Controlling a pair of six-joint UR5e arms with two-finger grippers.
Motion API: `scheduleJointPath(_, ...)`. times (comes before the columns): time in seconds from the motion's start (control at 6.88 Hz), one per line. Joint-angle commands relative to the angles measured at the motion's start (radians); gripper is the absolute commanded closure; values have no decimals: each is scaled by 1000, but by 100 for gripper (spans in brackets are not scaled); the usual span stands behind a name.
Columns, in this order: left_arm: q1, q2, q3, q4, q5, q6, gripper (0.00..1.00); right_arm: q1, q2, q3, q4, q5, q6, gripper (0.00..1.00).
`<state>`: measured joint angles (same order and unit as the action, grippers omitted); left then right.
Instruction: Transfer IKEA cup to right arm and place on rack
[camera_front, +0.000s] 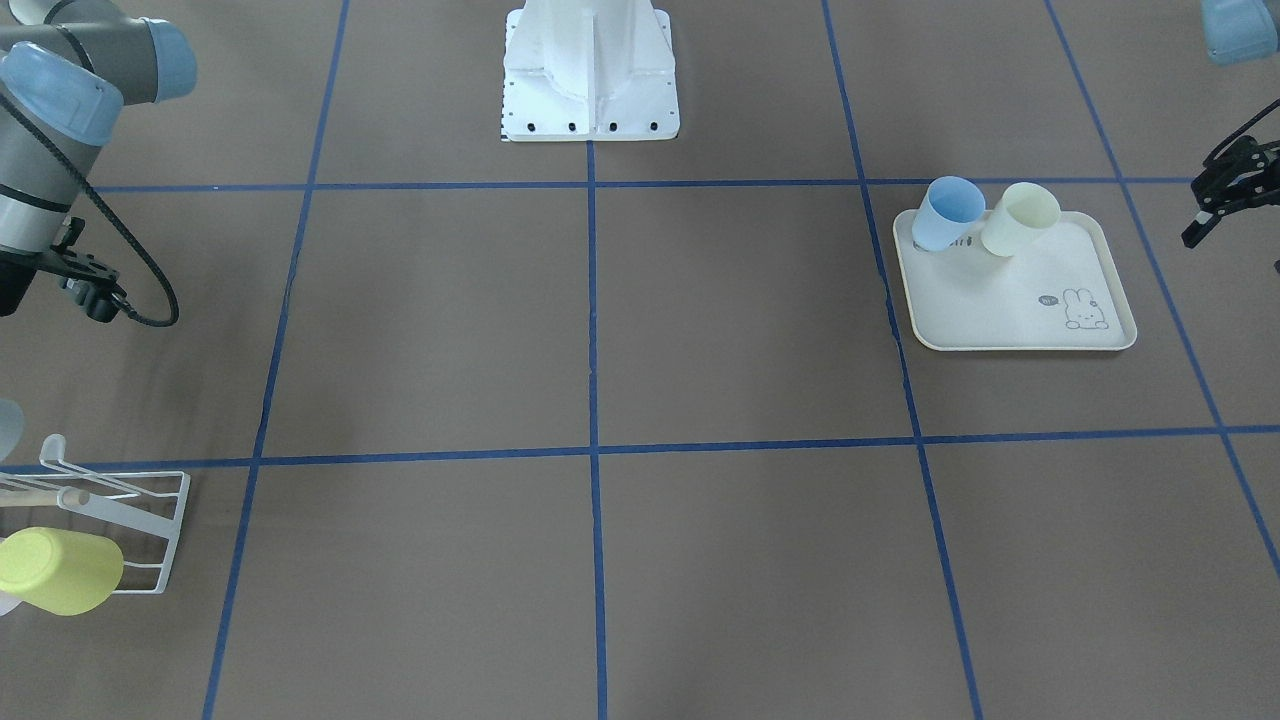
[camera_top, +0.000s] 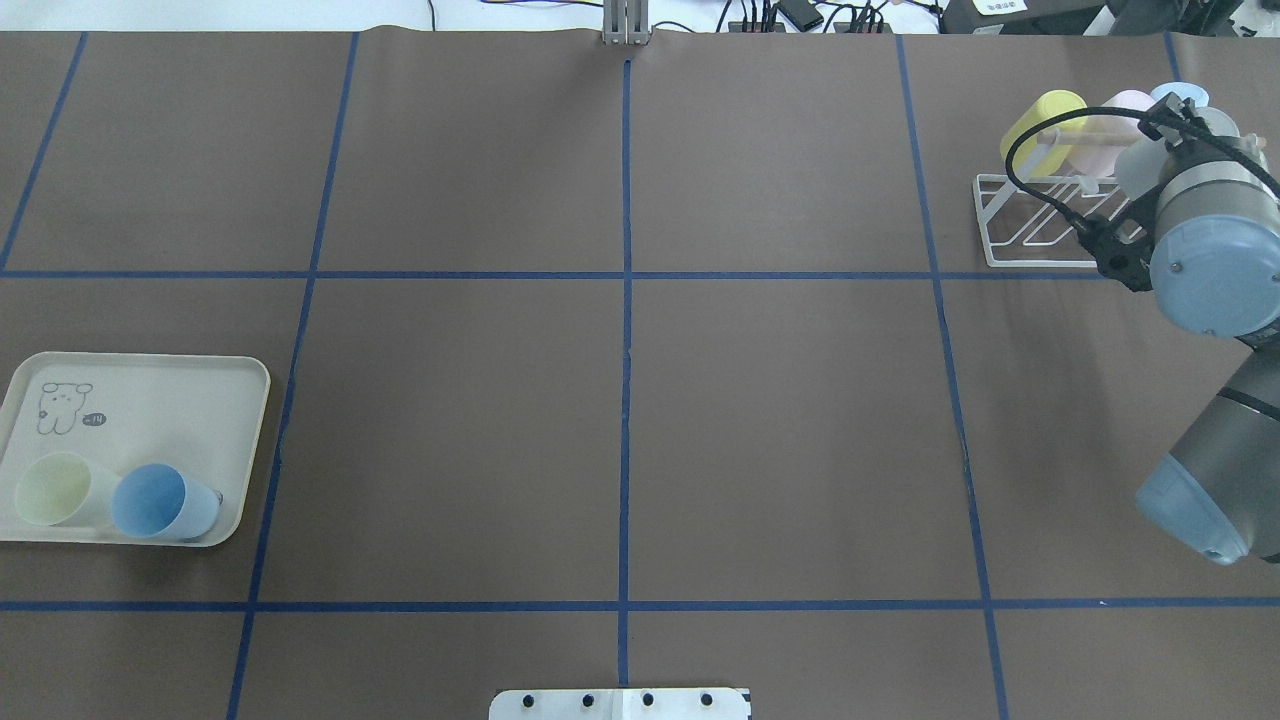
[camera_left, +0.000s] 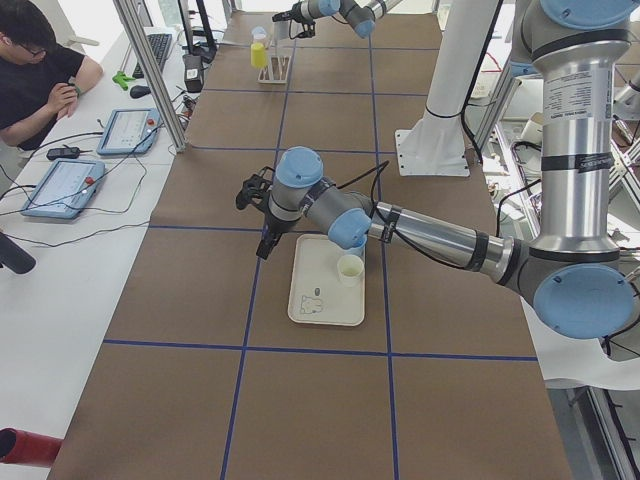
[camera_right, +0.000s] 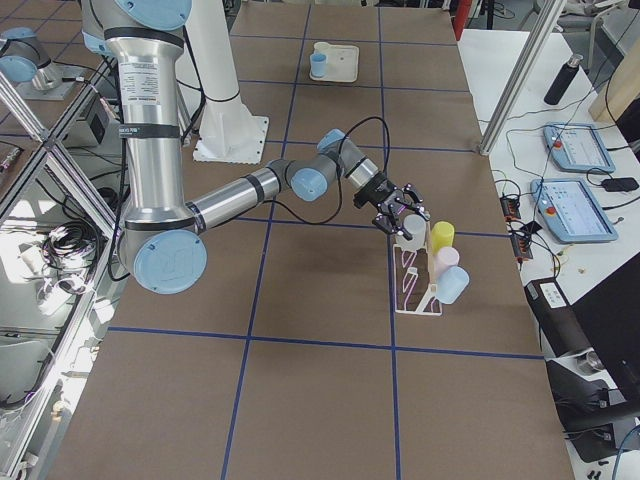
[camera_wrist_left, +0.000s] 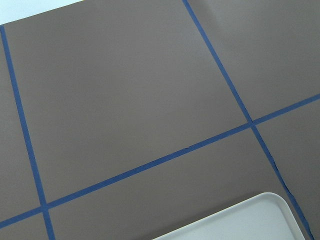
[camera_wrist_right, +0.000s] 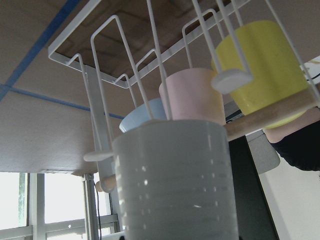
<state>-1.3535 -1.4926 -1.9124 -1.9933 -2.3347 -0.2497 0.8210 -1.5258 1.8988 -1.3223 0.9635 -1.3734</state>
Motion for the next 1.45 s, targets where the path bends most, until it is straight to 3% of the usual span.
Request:
scheduleJointPath(0.0, 1, 0, 3, -1, 0, 0, 0, 0, 1, -15, 2, 0, -6, 77)
scheduleJointPath(1.02, 2, -2, 6, -1, 0, 0, 0, -6, 24, -79, 3, 0, 2, 74)
scheduleJointPath(1.31, 2, -2, 7, -1, -2, 0, 0, -8, 50, -116, 3, 0, 2, 70)
